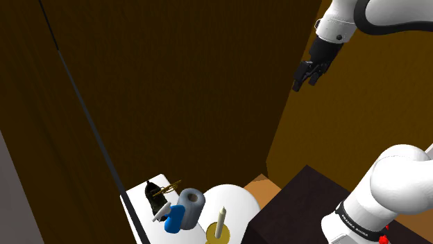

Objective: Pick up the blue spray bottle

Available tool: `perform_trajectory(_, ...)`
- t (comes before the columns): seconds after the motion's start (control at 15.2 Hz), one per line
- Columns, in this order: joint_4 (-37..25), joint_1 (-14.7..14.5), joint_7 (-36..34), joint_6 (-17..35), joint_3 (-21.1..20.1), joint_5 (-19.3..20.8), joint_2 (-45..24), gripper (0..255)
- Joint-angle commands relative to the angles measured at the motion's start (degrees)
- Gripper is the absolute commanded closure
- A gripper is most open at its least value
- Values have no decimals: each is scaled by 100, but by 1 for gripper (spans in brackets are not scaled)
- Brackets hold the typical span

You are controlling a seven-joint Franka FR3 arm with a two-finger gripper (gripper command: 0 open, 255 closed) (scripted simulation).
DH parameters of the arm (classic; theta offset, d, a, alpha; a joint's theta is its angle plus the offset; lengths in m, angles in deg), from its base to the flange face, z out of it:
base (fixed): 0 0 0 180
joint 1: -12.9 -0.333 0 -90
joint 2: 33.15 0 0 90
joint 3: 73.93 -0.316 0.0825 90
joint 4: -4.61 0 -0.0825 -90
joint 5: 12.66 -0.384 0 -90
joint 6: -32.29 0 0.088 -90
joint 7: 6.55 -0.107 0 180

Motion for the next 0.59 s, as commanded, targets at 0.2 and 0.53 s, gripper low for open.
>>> perform_trajectory(0.2,564,29,-603,283,-213,-293,216,0)
perform_trajectory(0.53,1384,13,-1620,823,-647,-866,432,0)
